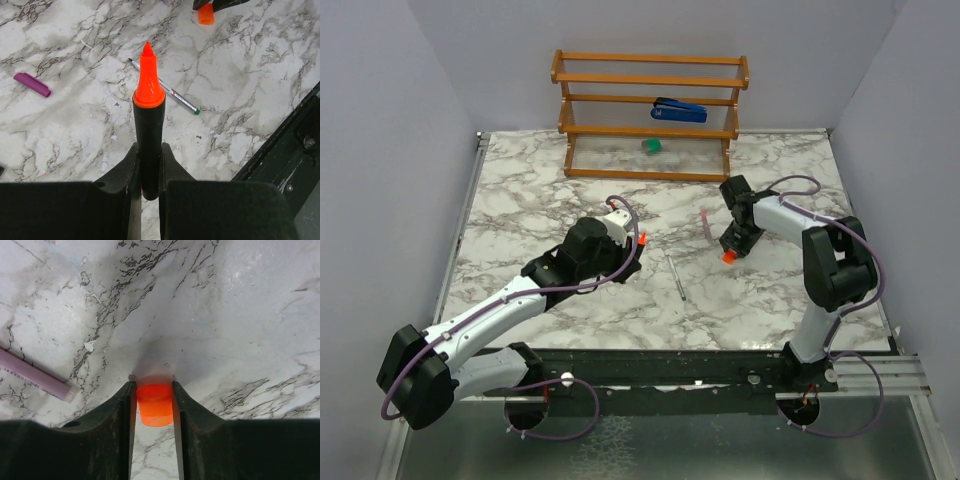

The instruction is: Insert the pens into the pen caps

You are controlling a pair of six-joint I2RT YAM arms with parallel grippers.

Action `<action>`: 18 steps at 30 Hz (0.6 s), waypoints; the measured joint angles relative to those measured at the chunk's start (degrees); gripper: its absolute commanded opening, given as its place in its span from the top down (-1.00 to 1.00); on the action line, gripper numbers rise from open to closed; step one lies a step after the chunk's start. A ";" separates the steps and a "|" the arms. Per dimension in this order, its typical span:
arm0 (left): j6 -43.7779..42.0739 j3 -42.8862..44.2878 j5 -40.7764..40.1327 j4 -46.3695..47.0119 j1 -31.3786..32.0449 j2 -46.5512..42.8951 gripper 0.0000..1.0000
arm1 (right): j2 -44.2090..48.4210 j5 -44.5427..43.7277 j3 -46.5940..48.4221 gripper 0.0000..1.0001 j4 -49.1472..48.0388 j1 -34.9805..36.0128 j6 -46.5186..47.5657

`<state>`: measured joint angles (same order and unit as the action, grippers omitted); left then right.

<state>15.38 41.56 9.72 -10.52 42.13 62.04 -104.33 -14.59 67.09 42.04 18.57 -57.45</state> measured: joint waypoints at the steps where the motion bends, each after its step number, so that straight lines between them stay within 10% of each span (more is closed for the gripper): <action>1: 0.00 0.00 0.00 0.00 0.00 0.00 1.00 | 0.07 0.20 -0.17 0.51 -0.46 0.00 -0.20; 18: -0.04 0.00 -0.13 -2.05 0.00 -0.59 1.00 | 4.96 0.33 -4.98 0.85 -2.29 0.02 0.79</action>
<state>15.33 41.56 9.58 -12.58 42.13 61.45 -99.37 -14.26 62.11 39.75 18.59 -56.66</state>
